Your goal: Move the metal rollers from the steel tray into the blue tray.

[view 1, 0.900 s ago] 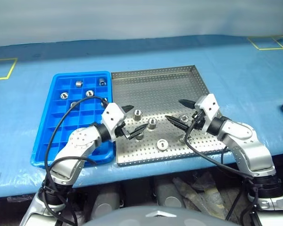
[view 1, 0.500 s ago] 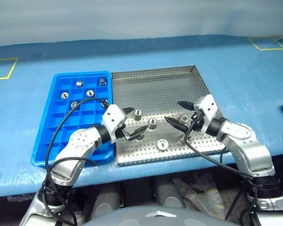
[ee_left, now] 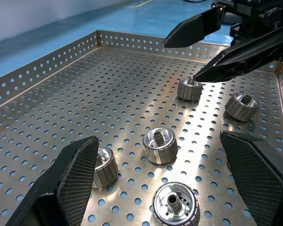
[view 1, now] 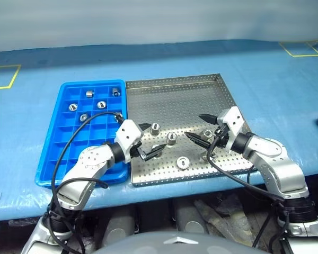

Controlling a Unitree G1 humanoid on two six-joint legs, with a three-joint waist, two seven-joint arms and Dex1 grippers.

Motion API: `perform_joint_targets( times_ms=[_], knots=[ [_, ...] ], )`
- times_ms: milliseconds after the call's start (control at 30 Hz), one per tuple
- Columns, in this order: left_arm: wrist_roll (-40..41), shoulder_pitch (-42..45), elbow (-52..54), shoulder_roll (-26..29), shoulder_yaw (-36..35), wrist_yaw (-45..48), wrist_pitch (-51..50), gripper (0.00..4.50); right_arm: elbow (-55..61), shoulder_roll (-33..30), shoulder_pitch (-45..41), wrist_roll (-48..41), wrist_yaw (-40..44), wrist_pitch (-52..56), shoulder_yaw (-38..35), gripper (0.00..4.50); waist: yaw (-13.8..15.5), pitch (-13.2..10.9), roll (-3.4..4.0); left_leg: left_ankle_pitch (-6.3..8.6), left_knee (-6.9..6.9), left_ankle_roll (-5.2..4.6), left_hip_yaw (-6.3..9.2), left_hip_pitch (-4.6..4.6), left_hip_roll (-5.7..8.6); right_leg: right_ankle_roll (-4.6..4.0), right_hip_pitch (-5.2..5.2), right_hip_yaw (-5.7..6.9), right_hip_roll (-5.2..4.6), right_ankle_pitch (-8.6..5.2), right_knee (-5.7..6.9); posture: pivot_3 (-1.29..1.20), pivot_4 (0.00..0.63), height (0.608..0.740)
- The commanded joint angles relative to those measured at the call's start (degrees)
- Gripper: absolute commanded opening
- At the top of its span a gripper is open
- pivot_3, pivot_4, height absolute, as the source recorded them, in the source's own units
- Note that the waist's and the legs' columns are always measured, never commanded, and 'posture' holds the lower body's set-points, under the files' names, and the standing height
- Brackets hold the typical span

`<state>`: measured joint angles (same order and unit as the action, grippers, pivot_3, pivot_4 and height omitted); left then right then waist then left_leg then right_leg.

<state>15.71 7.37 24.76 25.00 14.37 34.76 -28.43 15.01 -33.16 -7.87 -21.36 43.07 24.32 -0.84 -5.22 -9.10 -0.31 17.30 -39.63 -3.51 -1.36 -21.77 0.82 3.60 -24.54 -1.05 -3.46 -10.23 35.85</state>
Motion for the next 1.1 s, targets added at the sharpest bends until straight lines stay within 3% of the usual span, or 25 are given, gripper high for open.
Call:
perform_joint_targets(
  times_ms=[33, 267, 667, 1100],
  knots=[
    [-0.7, 0.5, 2.0, 0.2, 0.4, 0.2, 0.1, 4.48, 1.7, 0.4, -0.4, 0.0, -0.6, -0.9, -0.6, 4.5, 0.0, 0.0, 0.0, 0.0, 0.0, 0.0, 0.0, 0.0, 0.0, 0.0, 0.0, 0.0, 0.0, 0.0, 0.0, -0.21, 0.15, 0.74],
    [-3.7, 2.4, 1.2, 0.0, 2.6, -1.4, -3.2, 4.48, 1.7, 0.8, -0.3, 0.2, -1.0, -1.3, -0.5, 4.5, 0.0, 0.0, 0.0, 0.0, -0.01, 0.0, 0.0, 0.0, 0.01, 0.0, 0.01, 0.0, 0.0, 0.0, 0.01, -0.21, 0.15, 0.74],
    [-8.8, 10.9, 0.6, 1.5, 9.1, -4.0, -22.0, 4.48, 1.6, 1.5, 0.1, 0.7, -1.2, -2.2, -0.4, 4.5, -0.2, 0.0, 0.0, 0.0, -0.02, 0.0, 0.0, 0.0, 0.01, 0.09, 0.0, 0.0, 0.03, 0.05, 0.03, -0.22, 0.15, 0.74],
    [-9.2, 14.2, -5.6, -0.1, 13.5, -2.1, -24.4, 4.48, 2.1, 2.3, 0.8, 1.2, -2.1, -3.6, -0.4, 4.5, -0.2, 0.0, 0.01, -0.01, -0.03, 0.01, 0.0, 0.0, 0.01, 0.07, 0.0, -0.01, 0.01, 0.04, 0.04, -0.23, 0.15, 0.74]
  ],
)
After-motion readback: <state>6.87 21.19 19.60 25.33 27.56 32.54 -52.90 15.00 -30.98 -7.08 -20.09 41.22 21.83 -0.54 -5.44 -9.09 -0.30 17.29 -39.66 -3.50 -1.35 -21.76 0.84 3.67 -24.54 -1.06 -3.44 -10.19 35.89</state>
